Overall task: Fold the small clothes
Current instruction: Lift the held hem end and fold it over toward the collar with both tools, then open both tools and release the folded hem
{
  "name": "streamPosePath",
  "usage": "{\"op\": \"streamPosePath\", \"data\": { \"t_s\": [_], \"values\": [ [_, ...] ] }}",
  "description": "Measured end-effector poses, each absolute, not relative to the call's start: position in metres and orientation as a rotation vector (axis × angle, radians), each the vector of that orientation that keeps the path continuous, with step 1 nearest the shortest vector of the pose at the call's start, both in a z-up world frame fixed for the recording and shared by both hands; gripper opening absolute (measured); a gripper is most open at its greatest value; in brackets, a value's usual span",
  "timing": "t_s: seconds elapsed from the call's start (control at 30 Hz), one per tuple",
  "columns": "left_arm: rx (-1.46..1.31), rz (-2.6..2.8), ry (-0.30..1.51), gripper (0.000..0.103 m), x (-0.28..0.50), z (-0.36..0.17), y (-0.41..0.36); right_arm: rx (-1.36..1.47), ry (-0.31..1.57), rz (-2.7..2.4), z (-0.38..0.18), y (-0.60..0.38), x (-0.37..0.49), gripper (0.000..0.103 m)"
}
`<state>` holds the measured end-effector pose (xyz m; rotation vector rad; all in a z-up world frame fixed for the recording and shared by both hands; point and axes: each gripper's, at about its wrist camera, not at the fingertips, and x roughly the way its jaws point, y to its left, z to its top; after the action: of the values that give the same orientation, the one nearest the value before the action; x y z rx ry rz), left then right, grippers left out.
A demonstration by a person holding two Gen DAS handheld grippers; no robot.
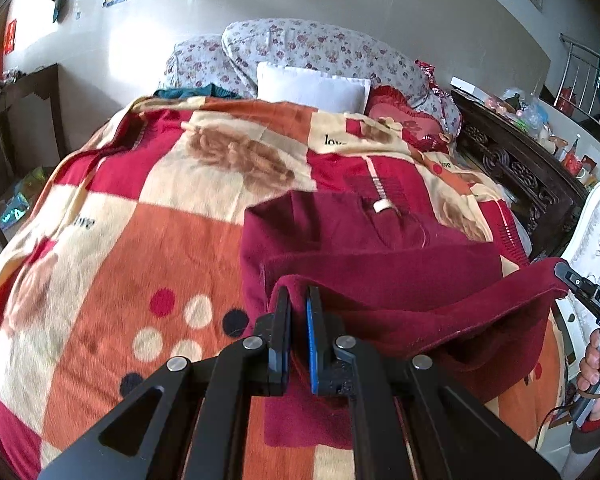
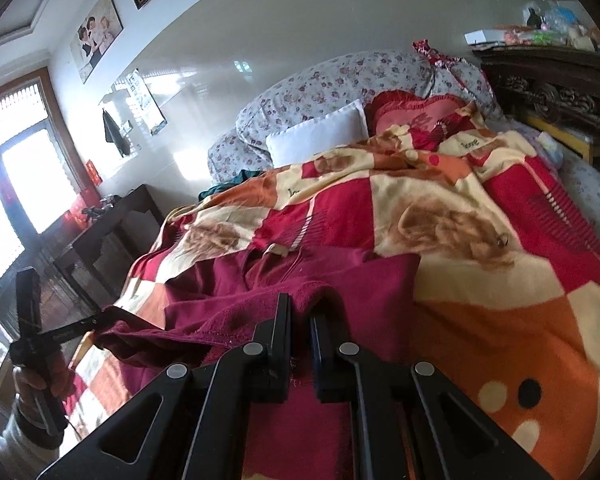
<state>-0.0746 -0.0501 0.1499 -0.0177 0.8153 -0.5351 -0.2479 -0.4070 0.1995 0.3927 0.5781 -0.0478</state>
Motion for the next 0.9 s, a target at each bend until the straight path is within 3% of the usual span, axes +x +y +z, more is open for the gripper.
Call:
{"op": "streamPosePath", "data": {
  "t_s": [0.6,0.9],
  "values": [
    [0.024,-0.496,0.825,0.007,-0.003,0.141,-0.091,0.361,0.623,-0.134,0.18,-0.44,-0.167,0.009],
    [-0.04,-0.445,0.885,0.011,0.048,0.115,-0.115,0.606,0.7,-0.156,0.139,-0.486,-0.123,0.011]
  ]
}}
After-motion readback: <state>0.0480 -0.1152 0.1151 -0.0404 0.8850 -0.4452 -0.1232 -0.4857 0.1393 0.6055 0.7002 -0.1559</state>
